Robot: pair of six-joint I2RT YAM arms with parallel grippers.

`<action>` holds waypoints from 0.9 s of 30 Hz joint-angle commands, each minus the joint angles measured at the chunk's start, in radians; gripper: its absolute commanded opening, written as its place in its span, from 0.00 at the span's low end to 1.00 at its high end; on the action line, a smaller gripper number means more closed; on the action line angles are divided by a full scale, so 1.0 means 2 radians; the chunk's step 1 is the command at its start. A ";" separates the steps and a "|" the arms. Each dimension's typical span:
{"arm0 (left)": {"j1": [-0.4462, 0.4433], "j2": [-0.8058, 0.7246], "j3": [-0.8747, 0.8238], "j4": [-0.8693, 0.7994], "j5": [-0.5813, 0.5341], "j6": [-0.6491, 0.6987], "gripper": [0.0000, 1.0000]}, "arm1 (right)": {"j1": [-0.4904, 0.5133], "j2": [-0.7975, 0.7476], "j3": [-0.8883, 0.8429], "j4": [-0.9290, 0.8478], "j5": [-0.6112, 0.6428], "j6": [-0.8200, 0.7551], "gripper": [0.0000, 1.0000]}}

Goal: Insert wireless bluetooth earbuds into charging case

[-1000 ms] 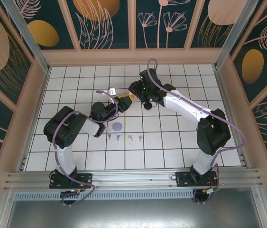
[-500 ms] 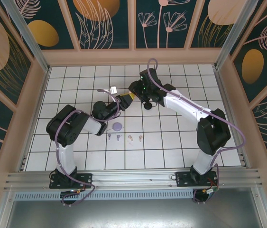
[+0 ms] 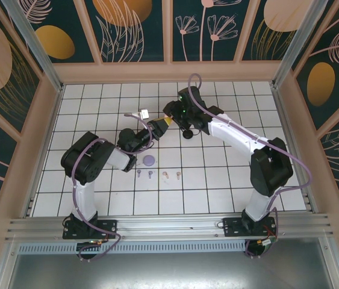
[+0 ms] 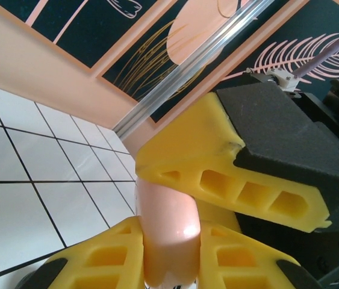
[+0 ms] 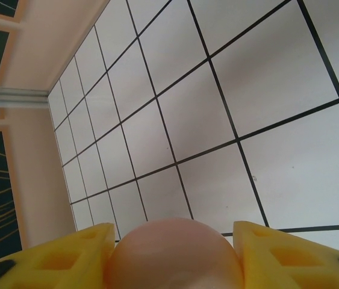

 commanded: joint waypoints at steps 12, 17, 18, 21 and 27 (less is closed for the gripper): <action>0.003 -0.027 0.002 -0.012 0.033 -0.011 0.00 | -0.058 -0.139 -0.112 0.065 -0.002 -0.048 0.78; 0.023 -0.036 0.006 -0.029 0.074 -0.014 0.00 | -0.073 -0.176 -0.163 0.074 0.005 -0.128 0.78; 0.027 -0.040 0.006 -0.035 0.082 -0.012 0.00 | -0.075 -0.181 -0.171 0.078 0.007 -0.148 0.78; 0.038 -0.054 0.011 -0.066 0.114 0.002 0.00 | -0.086 -0.197 -0.190 0.091 0.002 -0.216 0.78; 0.044 -0.097 0.031 -0.176 0.179 0.065 0.00 | -0.092 -0.213 -0.200 0.098 -0.057 -0.367 0.78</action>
